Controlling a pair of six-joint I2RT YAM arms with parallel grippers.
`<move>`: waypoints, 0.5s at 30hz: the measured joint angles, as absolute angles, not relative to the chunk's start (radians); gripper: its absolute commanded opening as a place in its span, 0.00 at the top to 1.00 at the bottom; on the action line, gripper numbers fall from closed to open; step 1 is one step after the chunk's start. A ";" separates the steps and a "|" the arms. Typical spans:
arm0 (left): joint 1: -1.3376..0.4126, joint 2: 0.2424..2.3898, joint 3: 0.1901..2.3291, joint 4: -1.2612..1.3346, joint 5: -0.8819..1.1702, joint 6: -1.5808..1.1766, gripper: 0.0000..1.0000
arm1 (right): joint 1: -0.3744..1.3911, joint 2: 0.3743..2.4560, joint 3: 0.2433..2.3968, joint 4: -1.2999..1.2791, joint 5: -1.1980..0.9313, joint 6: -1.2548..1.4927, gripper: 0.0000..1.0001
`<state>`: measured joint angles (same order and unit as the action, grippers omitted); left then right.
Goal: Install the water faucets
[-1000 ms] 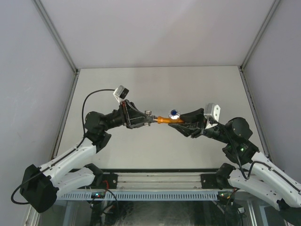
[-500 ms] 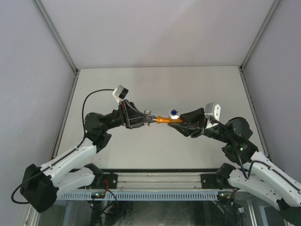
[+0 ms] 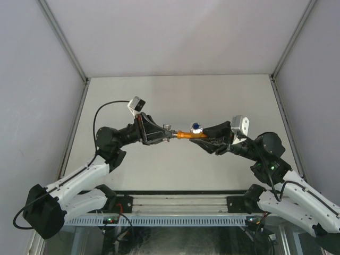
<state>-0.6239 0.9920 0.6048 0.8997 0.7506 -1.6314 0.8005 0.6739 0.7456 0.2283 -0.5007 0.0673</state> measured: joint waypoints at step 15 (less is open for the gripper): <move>-0.620 0.995 0.605 0.900 0.728 -1.628 1.00 | 0.801 0.726 0.836 0.120 -0.473 0.129 1.00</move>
<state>-0.6205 0.9947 0.6048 0.9001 0.7280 -1.6283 0.8009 0.7258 0.8364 0.1196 -0.4728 0.1291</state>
